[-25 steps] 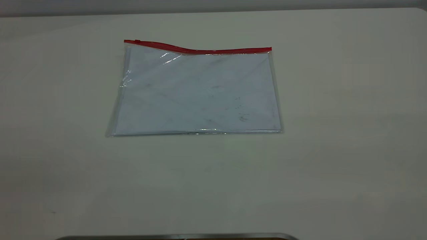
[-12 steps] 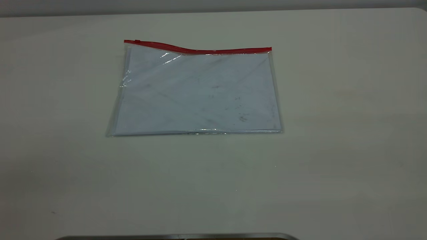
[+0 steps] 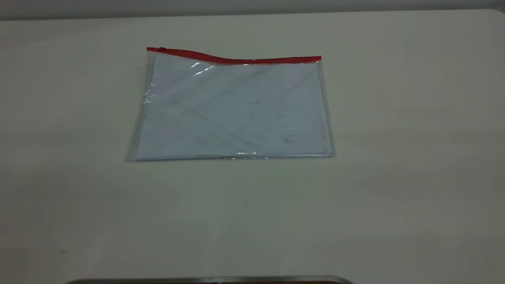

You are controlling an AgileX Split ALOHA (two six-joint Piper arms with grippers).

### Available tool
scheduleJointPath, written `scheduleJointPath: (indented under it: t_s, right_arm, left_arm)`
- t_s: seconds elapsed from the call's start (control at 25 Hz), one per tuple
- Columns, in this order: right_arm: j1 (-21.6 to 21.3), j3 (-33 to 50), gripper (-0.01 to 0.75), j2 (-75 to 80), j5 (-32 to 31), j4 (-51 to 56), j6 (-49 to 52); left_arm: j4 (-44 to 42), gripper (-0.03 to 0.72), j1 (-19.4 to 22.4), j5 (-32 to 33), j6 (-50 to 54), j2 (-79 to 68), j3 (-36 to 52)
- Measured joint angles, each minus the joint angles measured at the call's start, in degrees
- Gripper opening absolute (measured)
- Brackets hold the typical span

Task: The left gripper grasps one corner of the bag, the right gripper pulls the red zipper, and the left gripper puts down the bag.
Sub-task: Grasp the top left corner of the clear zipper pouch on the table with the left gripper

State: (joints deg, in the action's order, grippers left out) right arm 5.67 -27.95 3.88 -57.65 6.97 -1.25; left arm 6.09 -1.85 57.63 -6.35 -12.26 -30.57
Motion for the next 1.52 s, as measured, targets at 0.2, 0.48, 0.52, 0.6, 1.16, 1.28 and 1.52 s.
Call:
scheduleJointPath:
  t_s: [0.2, 0.48, 0.52, 0.6, 1.16, 1.28, 1.52]
  right_arm:
    - [0.00, -0.26, 0.369, 20.10, 16.87, 1.23, -3.14]
    - [0.04, -1.68, 0.415, 49.70, 35.16, 14.17, -20.64]
    - [0.04, -2.85, 0.416, 53.66, 36.64, 17.41, -24.61]
    - [0.04, -5.81, 0.416, 60.37, 38.10, 23.70, -32.09]
    - [0.04, -23.44, 0.416, 92.99, 31.61, 60.83, -69.04]
    - [0.04, -25.31, 0.416, 96.46, 30.71, 66.18, -74.01]
    - [0.04, -27.08, 0.416, 100.46, 28.76, 73.72, -80.23]
  left_arm:
    - [1.09, 0.462, 0.00, -13.79, -0.43, -24.80, -2.95]
    - [8.70, 0.476, 0.00, -20.87, -8.48, -58.80, -16.07]
    - [10.60, 0.480, 0.00, -21.19, -10.61, -63.56, -18.54]
    - [14.74, 0.483, 0.00, -21.93, -14.51, -72.12, -23.64]
    - [26.99, 0.484, 0.18, -15.80, -27.86, -117.73, -61.83]
    - [26.99, 0.484, 0.93, -16.26, -27.91, -123.33, -67.18]
    - [28.29, 0.484, 1.49, -17.09, -30.22, -132.28, -73.75]
